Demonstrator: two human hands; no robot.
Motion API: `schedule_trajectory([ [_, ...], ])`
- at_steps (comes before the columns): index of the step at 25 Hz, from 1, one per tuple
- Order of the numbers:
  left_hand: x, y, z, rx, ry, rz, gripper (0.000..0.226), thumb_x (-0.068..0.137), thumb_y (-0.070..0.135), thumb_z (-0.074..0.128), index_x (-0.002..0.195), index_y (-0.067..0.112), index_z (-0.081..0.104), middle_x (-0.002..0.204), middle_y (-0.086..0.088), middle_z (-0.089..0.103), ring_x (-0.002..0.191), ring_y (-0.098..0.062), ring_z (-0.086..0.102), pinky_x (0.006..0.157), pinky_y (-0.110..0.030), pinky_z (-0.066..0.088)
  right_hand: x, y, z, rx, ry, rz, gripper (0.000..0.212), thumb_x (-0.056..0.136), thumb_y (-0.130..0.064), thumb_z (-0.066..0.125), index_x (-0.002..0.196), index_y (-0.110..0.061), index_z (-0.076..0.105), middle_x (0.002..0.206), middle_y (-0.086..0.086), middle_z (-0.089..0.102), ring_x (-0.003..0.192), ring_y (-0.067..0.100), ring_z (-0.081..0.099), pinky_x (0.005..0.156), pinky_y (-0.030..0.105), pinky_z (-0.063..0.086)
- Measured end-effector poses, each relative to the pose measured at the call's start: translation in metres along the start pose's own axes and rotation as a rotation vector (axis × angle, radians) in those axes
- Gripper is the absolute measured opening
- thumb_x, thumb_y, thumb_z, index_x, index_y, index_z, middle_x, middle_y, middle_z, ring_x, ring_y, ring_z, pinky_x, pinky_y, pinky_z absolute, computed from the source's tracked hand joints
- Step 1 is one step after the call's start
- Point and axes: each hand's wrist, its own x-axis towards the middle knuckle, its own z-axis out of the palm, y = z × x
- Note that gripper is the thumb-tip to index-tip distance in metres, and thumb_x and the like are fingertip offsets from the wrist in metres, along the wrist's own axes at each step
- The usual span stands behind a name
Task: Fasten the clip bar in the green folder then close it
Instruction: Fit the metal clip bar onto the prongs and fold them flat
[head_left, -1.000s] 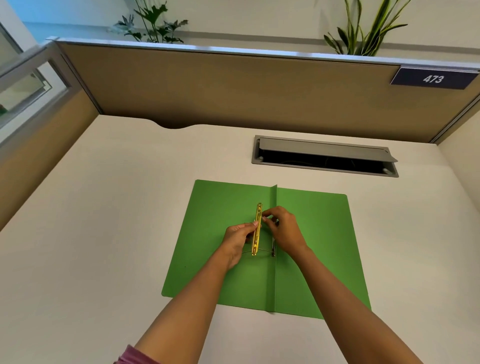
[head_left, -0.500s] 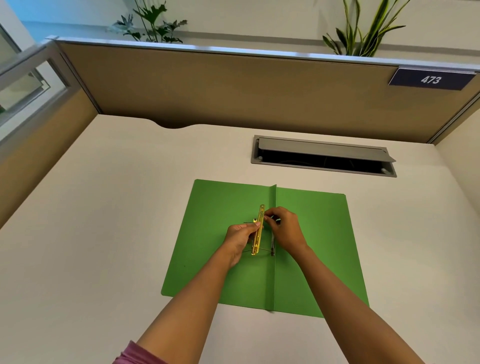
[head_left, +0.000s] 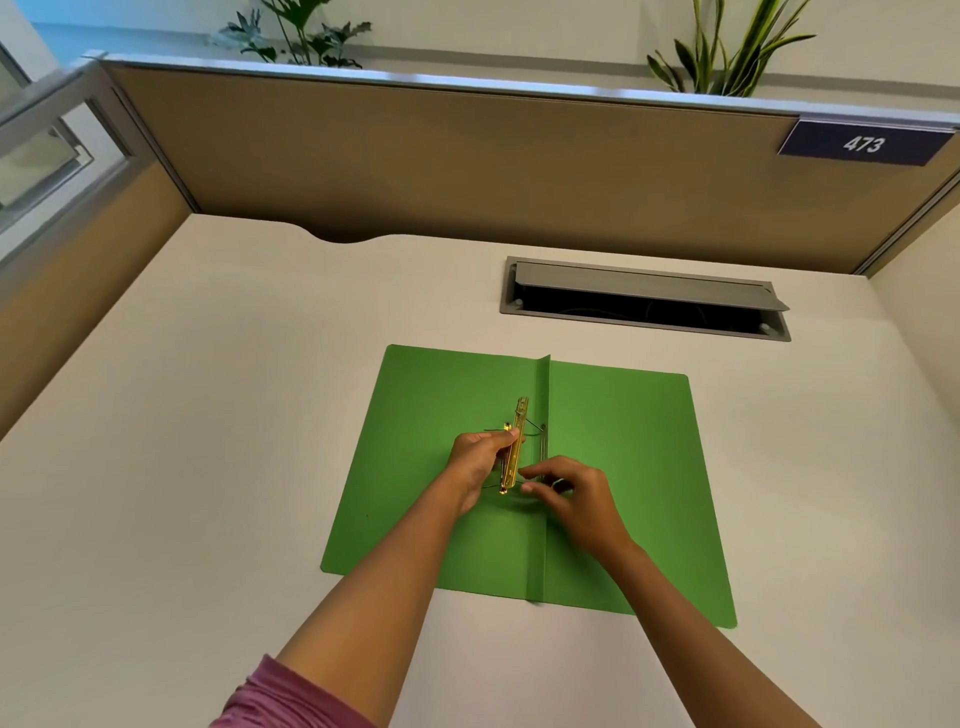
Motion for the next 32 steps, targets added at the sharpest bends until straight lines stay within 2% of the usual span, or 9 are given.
schedule_trajectory([
  [4, 0.002, 0.000, 0.002, 0.007, 0.013, -0.010, 0.016, 0.091, 0.025, 0.068, 0.081, 0.013, 0.074, 0.084, 0.001, 0.068, 0.080, -0.013, 0.055, 0.096, -0.035, 0.039, 0.002, -0.006, 0.013, -0.052, -0.010, -0.023, 0.013, 0.080, -0.018, 0.076, 0.094, -0.020, 0.076, 0.086, -0.011, 0.072, 0.073, 0.005, 0.063, 0.068, 0.016, 0.051],
  [8, 0.003, 0.000, 0.002, -0.005, 0.013, -0.008, 0.016, 0.090, 0.024, 0.068, 0.082, 0.011, 0.075, 0.082, 0.000, 0.068, 0.080, -0.014, 0.057, 0.098, -0.036, 0.040, 0.005, -0.007, 0.019, -0.096, 0.094, 0.000, 0.010, 0.083, -0.010, 0.073, 0.090, -0.016, 0.077, 0.082, -0.006, 0.073, 0.070, 0.002, 0.060, 0.067, 0.006, 0.042],
  [12, 0.004, -0.002, 0.002, 0.007, 0.017, -0.004, 0.015, 0.090, 0.024, 0.068, 0.083, 0.012, 0.075, 0.084, 0.003, 0.070, 0.079, -0.011, 0.058, 0.094, -0.034, 0.039, 0.004, -0.006, 0.019, -0.115, 0.114, 0.015, 0.010, 0.082, -0.010, 0.073, 0.090, -0.015, 0.077, 0.082, -0.007, 0.072, 0.071, -0.007, 0.058, 0.067, 0.003, 0.042],
  [16, 0.004, -0.003, 0.003, 0.016, 0.022, 0.002, 0.016, 0.089, 0.025, 0.069, 0.077, 0.017, 0.075, 0.083, 0.003, 0.072, 0.078, -0.010, 0.059, 0.092, -0.033, 0.040, 0.005, -0.004, 0.022, -0.114, 0.140, 0.022, 0.011, 0.081, -0.008, 0.073, 0.089, -0.015, 0.077, 0.080, -0.009, 0.070, 0.070, -0.007, 0.059, 0.067, 0.002, 0.042],
  [18, 0.005, -0.004, 0.002, 0.014, 0.025, 0.003, 0.016, 0.090, 0.025, 0.069, 0.077, 0.017, 0.074, 0.082, 0.003, 0.072, 0.077, -0.010, 0.061, 0.086, -0.030, 0.043, 0.004, -0.003, 0.023, -0.089, 0.165, 0.030, 0.012, 0.081, -0.007, 0.074, 0.089, -0.015, 0.077, 0.079, -0.012, 0.068, 0.071, -0.009, 0.060, 0.066, 0.002, 0.042],
  [21, 0.006, -0.005, 0.003, 0.022, 0.033, 0.006, 0.015, 0.089, 0.026, 0.070, 0.078, 0.017, 0.075, 0.078, 0.004, 0.072, 0.074, -0.008, 0.061, 0.069, -0.024, 0.043, 0.002, -0.002, 0.023, -0.055, 0.171, 0.036, 0.012, 0.081, -0.007, 0.074, 0.089, -0.015, 0.076, 0.079, -0.011, 0.069, 0.072, -0.004, 0.062, 0.067, 0.005, 0.044],
  [27, 0.009, -0.009, 0.005, 0.022, 0.050, 0.027, 0.014, 0.088, 0.023, 0.073, 0.082, 0.011, 0.075, 0.076, 0.002, 0.071, 0.072, -0.008, 0.061, 0.064, -0.021, 0.042, -0.009, 0.005, 0.016, 0.036, 0.250, 0.053, 0.014, 0.081, -0.014, 0.076, 0.094, -0.018, 0.076, 0.088, -0.010, 0.073, 0.077, 0.006, 0.066, 0.067, 0.010, 0.048],
  [29, 0.010, -0.011, 0.005, 0.039, 0.052, 0.047, 0.017, 0.086, 0.023, 0.074, 0.089, 0.006, 0.075, 0.082, -0.001, 0.074, 0.078, -0.011, 0.064, 0.067, -0.019, 0.043, -0.013, 0.009, 0.013, 0.101, 0.277, 0.109, 0.017, 0.082, -0.014, 0.075, 0.097, -0.020, 0.075, 0.090, -0.009, 0.073, 0.077, 0.007, 0.067, 0.067, 0.012, 0.049],
  [32, 0.008, -0.013, 0.005, 0.110, 0.049, 0.084, 0.025, 0.085, 0.020, 0.076, 0.101, 0.001, 0.075, 0.104, -0.011, 0.076, 0.097, -0.016, 0.066, 0.085, -0.023, 0.046, -0.020, 0.014, 0.010, 0.236, 0.270, 0.191, 0.023, 0.087, -0.012, 0.070, 0.108, -0.021, 0.070, 0.089, -0.005, 0.073, 0.075, 0.008, 0.068, 0.068, 0.020, 0.056],
])
